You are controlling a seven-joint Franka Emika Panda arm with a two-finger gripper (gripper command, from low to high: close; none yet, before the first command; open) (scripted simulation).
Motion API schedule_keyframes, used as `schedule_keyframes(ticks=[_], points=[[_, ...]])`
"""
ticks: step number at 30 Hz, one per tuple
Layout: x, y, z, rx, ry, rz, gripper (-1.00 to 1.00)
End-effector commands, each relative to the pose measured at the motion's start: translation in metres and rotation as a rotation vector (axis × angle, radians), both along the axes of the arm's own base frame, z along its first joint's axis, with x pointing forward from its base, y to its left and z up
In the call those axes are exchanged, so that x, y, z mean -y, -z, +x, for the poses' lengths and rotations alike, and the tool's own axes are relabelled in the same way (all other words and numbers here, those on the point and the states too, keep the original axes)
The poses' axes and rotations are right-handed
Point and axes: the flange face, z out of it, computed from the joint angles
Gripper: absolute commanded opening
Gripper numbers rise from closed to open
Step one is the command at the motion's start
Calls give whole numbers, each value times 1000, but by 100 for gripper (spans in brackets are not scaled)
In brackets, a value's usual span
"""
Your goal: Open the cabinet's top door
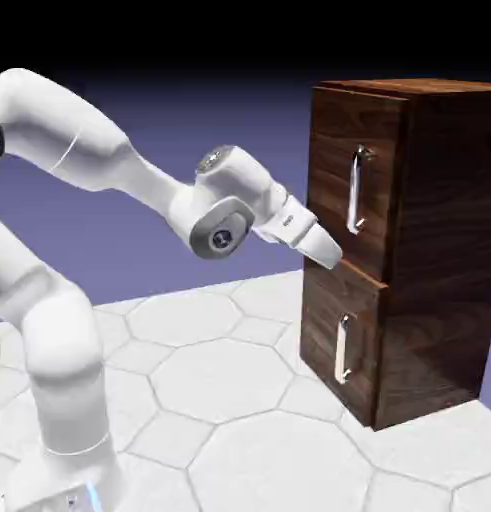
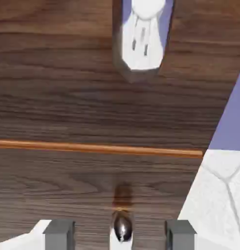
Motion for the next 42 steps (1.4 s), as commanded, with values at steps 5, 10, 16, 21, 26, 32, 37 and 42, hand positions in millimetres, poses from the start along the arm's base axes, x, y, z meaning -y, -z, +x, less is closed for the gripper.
schedule_keyframes(ticks=[5,10,16,21,26,32,37,42], points=[[-14,-15,-4,29,-19,-15,0],[-24,-28,-9,64,-30,-31,0],[-32,-40,-17,115,-34,-48,0],[-35,-47,-23,165,-31,-60,0],[-35,-52,-29,224,-25,-68,0],[-30,-55,-33,304,-14,-68,0],[-24,-56,-35,379,-6,-61,0],[-15,-54,-34,459,0,-44,0]])
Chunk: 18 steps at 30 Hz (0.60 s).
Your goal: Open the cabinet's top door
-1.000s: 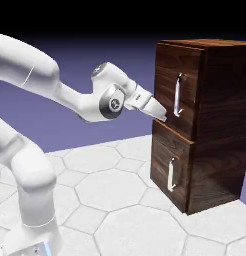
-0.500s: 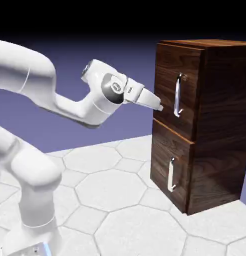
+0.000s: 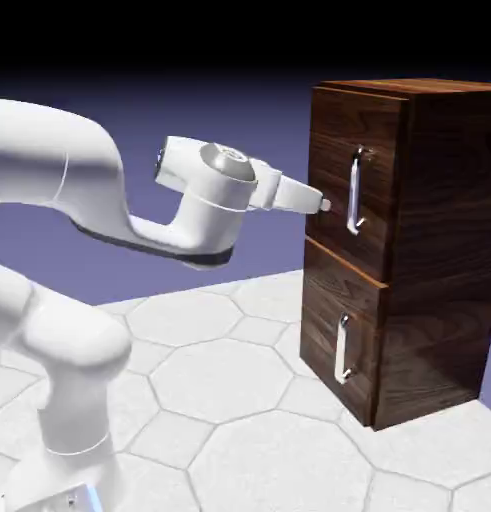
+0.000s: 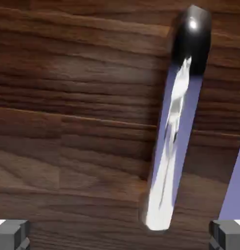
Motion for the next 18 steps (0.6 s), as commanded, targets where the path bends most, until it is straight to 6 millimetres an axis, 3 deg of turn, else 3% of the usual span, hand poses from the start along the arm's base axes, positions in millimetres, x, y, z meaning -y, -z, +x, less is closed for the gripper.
schedule_keyframes(ticks=[1,18], points=[[2,0,0,16,-1,4,0],[38,17,21,297,-63,116,0]])
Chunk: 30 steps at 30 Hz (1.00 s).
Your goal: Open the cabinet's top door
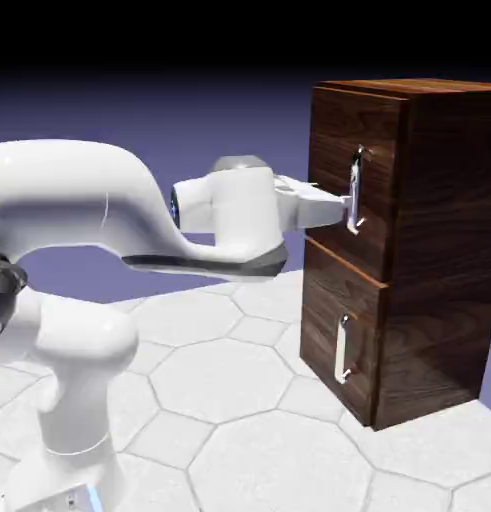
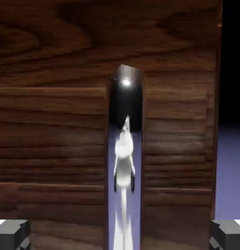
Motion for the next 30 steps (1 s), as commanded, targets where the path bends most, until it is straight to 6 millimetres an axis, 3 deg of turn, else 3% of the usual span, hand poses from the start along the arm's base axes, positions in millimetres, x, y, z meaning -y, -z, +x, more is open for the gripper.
schedule_keyframes(ticks=[1,6,7,19,30], points=[[0,0,0,0,0,0,0],[-4,0,50,0,0,0,0],[-4,0,50,0,0,0,-100],[-40,0,-1,0,238,-1,-100],[-76,0,-33,0,419,-1,-100]])
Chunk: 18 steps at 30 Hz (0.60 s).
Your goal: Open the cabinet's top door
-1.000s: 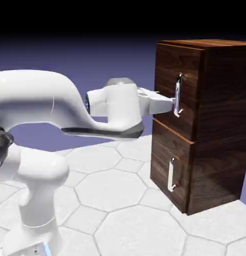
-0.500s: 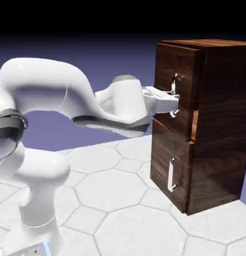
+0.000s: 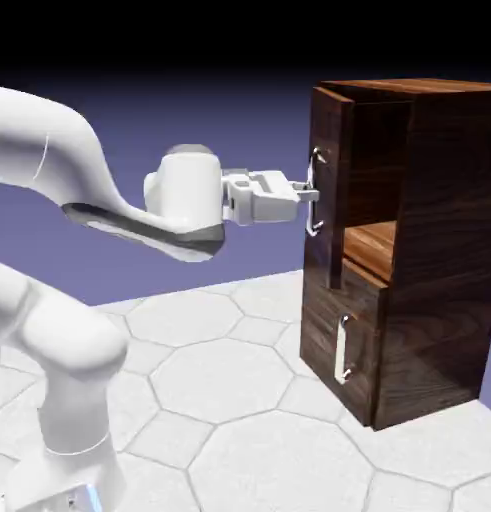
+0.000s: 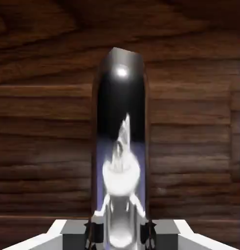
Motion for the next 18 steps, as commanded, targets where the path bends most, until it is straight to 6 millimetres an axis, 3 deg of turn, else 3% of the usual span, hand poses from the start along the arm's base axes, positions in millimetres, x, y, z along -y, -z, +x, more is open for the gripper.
schedule_keyframes(ticks=[1,10,18], points=[[-3,0,-2,0,15,1,-100],[-26,0,-18,0,121,2,-100],[-69,0,-38,0,300,2,-100]])
